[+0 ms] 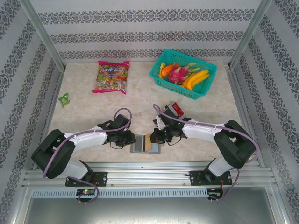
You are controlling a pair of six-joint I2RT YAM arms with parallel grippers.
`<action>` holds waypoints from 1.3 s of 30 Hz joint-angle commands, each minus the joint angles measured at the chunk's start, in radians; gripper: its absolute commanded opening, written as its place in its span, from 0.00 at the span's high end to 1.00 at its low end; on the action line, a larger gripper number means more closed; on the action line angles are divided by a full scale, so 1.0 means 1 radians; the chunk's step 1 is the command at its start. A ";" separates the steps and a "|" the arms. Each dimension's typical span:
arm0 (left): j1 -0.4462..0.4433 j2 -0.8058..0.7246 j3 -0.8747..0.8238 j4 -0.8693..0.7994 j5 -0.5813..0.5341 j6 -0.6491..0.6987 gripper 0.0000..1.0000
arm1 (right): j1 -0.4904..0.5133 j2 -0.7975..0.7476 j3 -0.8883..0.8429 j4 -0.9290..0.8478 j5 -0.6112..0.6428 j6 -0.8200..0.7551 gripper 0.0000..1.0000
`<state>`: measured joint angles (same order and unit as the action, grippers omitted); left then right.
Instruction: Put the credit cards into the card holder
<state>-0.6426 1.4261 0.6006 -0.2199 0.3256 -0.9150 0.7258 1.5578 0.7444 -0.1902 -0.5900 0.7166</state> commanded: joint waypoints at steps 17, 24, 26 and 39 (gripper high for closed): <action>-0.026 0.027 -0.006 0.057 0.003 0.021 0.73 | -0.001 0.089 0.065 -0.001 -0.068 -0.015 1.00; -0.026 0.023 -0.008 0.051 0.005 0.021 0.74 | 0.020 0.099 0.042 0.102 -0.065 0.067 0.99; -0.026 0.022 -0.007 0.049 0.005 0.022 0.73 | 0.020 0.101 0.038 0.108 -0.056 0.079 1.00; -0.026 0.020 -0.008 0.052 0.003 0.020 0.73 | 0.044 0.035 -0.074 0.321 0.017 0.258 0.77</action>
<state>-0.6426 1.4258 0.6006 -0.2203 0.3241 -0.9154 0.7513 1.6264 0.6827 0.0269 -0.6060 0.9222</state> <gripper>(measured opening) 0.265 0.231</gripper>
